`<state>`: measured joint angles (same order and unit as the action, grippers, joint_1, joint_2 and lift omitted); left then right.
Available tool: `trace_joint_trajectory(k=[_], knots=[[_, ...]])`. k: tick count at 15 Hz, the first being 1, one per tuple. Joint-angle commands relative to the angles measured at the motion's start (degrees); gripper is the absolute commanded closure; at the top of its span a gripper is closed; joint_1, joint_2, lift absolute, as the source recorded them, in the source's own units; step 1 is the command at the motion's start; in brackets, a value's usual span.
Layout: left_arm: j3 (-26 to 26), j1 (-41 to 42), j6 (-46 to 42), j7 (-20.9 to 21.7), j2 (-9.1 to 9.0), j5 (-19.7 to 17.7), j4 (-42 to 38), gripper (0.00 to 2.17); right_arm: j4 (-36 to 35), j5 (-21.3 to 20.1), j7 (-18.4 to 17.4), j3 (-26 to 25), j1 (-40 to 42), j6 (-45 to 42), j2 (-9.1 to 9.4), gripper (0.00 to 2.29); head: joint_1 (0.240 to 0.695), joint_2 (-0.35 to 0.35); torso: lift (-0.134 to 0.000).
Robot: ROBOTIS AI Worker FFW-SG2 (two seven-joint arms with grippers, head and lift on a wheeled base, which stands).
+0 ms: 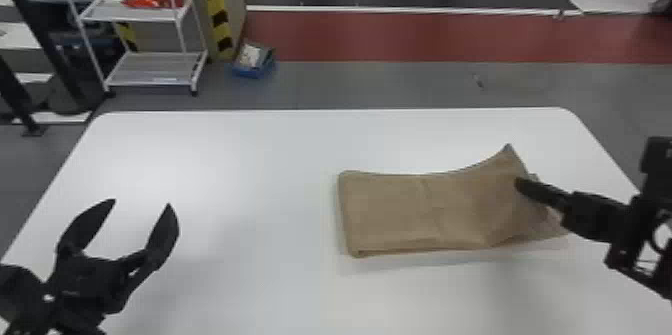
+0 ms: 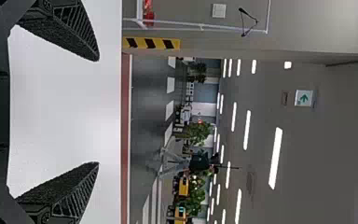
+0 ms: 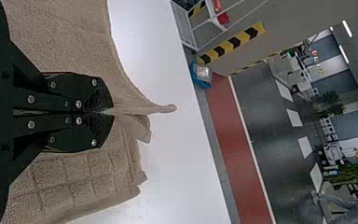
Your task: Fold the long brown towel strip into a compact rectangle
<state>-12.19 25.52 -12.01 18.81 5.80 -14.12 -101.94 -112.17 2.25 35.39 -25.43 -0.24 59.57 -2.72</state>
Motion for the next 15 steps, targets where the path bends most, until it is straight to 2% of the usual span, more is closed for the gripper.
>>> trace_joint_trajectory(k=[1, 3, 5, 6, 7, 8, 9, 10, 11, 12, 15], knots=[[0.33, -0.20, 0.02, 0.00, -0.09, 0.41, 0.25, 0.08, 2.93, -0.67, -0.05, 1.53, -1.08, -0.90, -0.09, 1.13, 0.695, -0.036, -0.125], [0.24, -0.03, 0.02, 0.00, 0.00, 0.41, 0.25, 0.08, 2.93, -1.02, -0.14, 2.23, -1.26, -0.90, -0.09, 1.13, 0.695, -0.032, -0.125], [0.15, -0.03, 0.02, 0.00, -0.09, 0.41, 0.33, 0.08, 1.34, 0.48, 0.38, -0.05, -1.26, 0.33, -0.27, 1.13, 0.695, -0.024, -0.125], [0.24, 0.06, 0.02, 0.00, -0.17, 0.50, 0.25, 0.08, -0.68, 3.02, 0.30, -3.92, -1.87, 2.80, -1.06, 1.13, 0.695, -0.023, -0.125], [0.24, 0.15, 0.02, 0.00, -0.17, 0.50, 0.25, 0.08, -1.03, 3.90, 0.30, -6.65, -2.49, 4.03, -2.38, 1.13, 0.695, -0.028, -0.125], [0.24, 0.15, 0.02, -0.09, 0.00, 0.50, 0.51, 0.08, -0.41, 3.55, 0.12, -7.00, -3.54, 4.03, -3.52, 1.13, 0.695, -0.062, -0.125], [0.33, -0.12, 0.02, 0.00, 0.00, 0.41, 0.77, 0.08, 2.49, 1.97, 0.03, -5.24, -3.54, 3.32, -3.87, 1.13, 0.695, -0.082, -0.125], [0.59, -0.12, 0.02, 0.00, 0.00, 0.50, 0.77, 0.08, 4.86, 0.39, 0.03, -3.48, -3.80, 3.32, -3.96, 0.68, 0.695, -0.099, -0.125], [0.85, 0.06, 0.02, 0.09, -0.09, 0.50, 0.60, 0.08, 6.53, -0.14, 0.12, -2.43, -3.80, 2.80, -4.05, 0.07, 0.695, -0.105, -0.125], [0.94, 0.32, 0.02, 0.09, -0.09, 0.50, 0.51, 0.08, 8.02, -0.14, 0.12, -2.43, -3.80, 2.27, -4.22, 0.00, 0.695, -0.104, -0.125], [0.50, 0.76, 0.02, 0.00, -0.09, 0.41, 0.60, 0.08, 8.46, -0.40, 0.30, -4.19, -3.80, 2.80, -5.81, 0.05, 0.695, -0.105, -0.125]])
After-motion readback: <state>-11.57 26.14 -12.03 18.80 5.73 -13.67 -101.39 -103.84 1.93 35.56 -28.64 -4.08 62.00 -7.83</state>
